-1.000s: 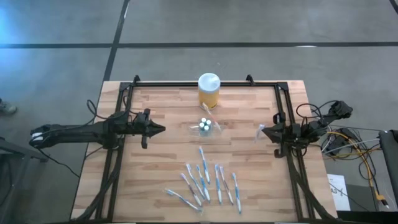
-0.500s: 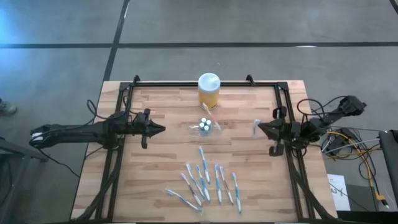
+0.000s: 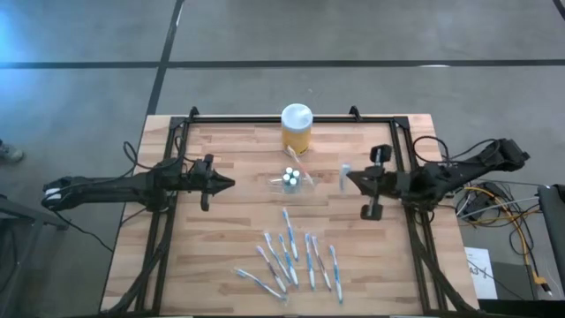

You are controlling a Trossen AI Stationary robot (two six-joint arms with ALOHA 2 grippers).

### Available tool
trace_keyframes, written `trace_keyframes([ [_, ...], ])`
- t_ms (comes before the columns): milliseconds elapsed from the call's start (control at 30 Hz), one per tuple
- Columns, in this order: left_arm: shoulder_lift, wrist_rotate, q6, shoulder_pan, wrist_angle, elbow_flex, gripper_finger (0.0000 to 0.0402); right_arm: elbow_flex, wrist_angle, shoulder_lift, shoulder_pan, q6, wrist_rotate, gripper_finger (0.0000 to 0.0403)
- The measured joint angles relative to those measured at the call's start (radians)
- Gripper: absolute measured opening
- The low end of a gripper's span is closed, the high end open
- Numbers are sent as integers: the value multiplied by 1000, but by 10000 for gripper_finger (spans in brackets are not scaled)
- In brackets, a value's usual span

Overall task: Pick & Place toothbrushing station
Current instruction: Put the blue toothbrush into the transparent organizer

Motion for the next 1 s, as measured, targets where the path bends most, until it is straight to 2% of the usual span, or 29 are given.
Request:
trace_keyframes([
  [200, 0, 0, 12, 0, 0, 0, 30, 2, 85, 100, -114, 80, -115, 8],
  [433, 0, 0, 21, 0, 0, 0, 30, 0, 234, 252, -218, 158, -184, 8],
  [767, 0, 0, 22, 0, 0, 0, 30, -1, 426, 490, -315, 209, -186, 8],
  [1000, 0, 1, 22, 0, 0, 0, 30, -1, 511, 643, -348, 203, -94, 8],
])
